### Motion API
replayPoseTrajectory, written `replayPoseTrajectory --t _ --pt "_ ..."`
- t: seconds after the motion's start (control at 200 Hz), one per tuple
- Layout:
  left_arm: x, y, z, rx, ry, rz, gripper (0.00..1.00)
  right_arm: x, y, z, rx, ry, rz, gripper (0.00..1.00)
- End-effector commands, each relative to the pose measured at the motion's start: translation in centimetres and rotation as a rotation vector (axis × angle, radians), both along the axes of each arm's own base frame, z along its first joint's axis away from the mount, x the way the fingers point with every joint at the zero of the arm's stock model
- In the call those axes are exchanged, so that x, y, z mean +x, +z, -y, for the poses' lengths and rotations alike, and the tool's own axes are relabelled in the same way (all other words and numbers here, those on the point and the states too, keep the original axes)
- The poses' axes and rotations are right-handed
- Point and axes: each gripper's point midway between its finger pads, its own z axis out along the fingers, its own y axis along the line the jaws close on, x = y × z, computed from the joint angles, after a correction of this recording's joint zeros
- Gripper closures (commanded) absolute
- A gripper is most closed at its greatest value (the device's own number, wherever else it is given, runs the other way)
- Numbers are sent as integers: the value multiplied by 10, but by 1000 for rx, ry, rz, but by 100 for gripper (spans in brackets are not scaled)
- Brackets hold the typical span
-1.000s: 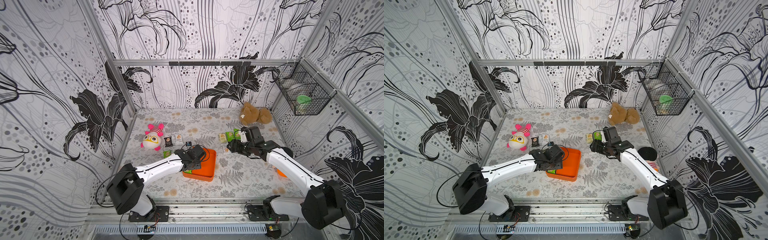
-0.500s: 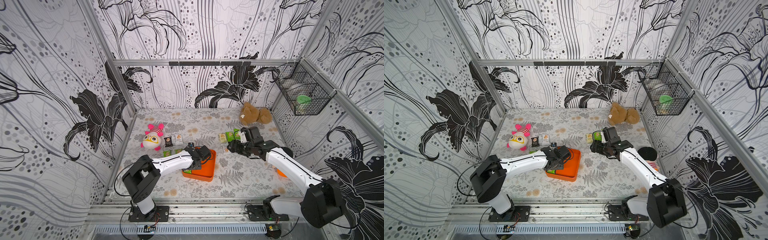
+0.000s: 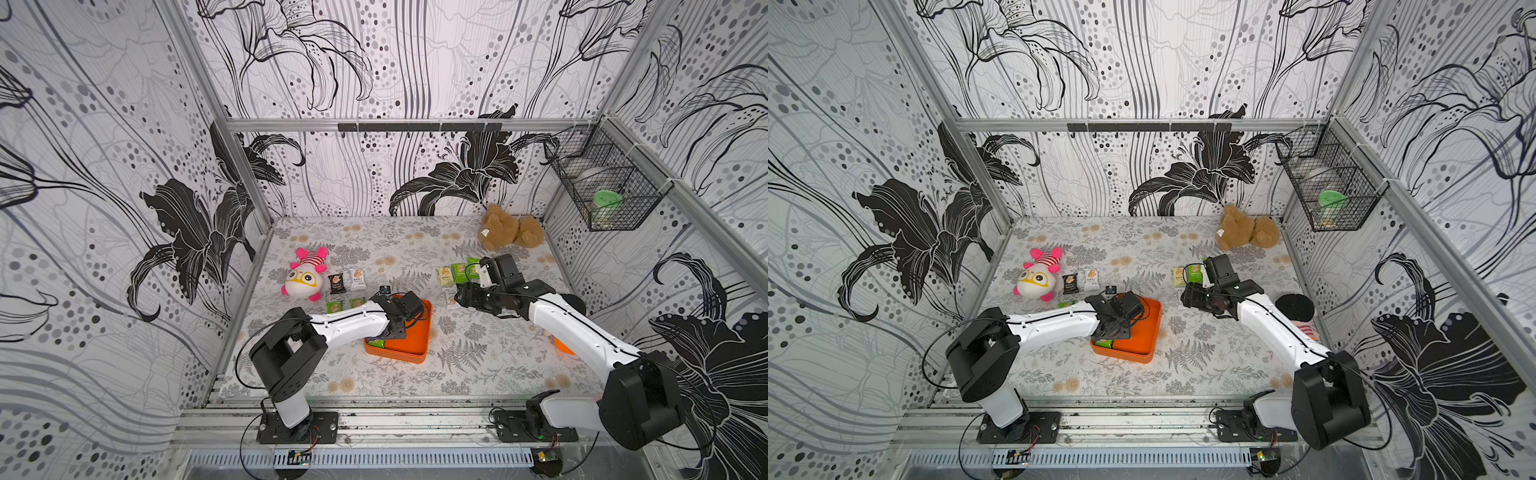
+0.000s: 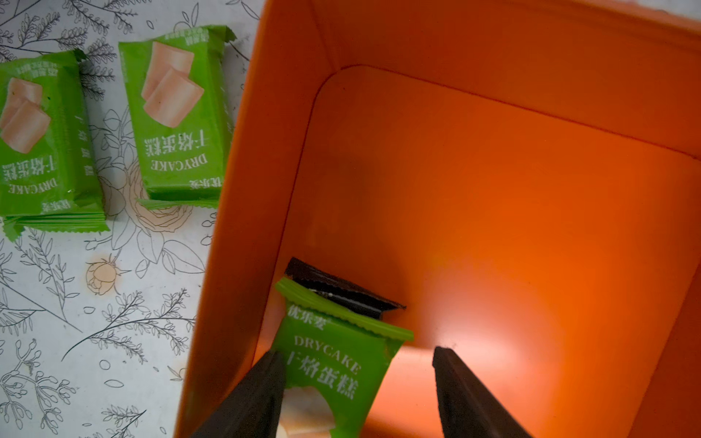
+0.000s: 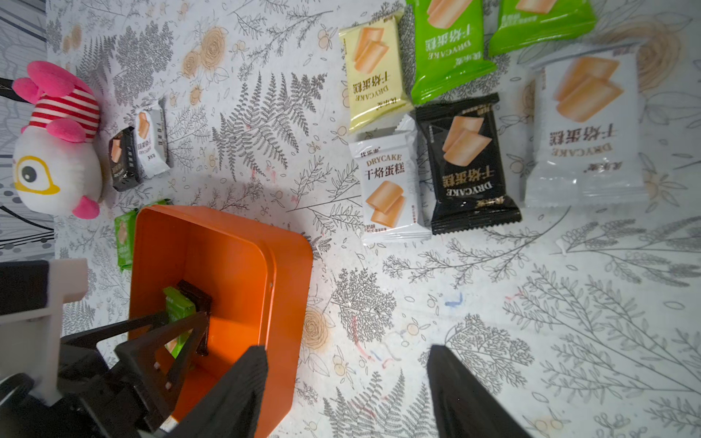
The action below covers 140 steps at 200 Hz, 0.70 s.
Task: Take the cookies out of the storage box
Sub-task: Pick up the cookie from the storage box.
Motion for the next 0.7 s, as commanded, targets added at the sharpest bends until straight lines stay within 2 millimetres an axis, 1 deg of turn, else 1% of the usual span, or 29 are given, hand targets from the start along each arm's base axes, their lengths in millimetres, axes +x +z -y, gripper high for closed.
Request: replayPoseTrajectory --t 0.0,0.05,0.275,0.34,0.481,0.626,0.696 --pt "3 2 21 -46 -19 4 34 1 4 4 -35 9 8 27" --pt "4 6 22 -43 -19 5 34 1 3 4 -35 8 8 27" --pt "5 24 14 -7 -38 28 33 2 0 3 -28 6 5 27" --pt "4 24 12 6 -59 22 32 2 0 3 -27 8 3 27" --pt "2 17 8 41 -118 -5 32 4 1 2 -25 7 6 27" --pt "6 18 7 54 -193 -10 30 6 2 2 -26 4 2 27" --pt "10 18 3 68 -212 -11 29 6 2 2 -29 4 -1 27"
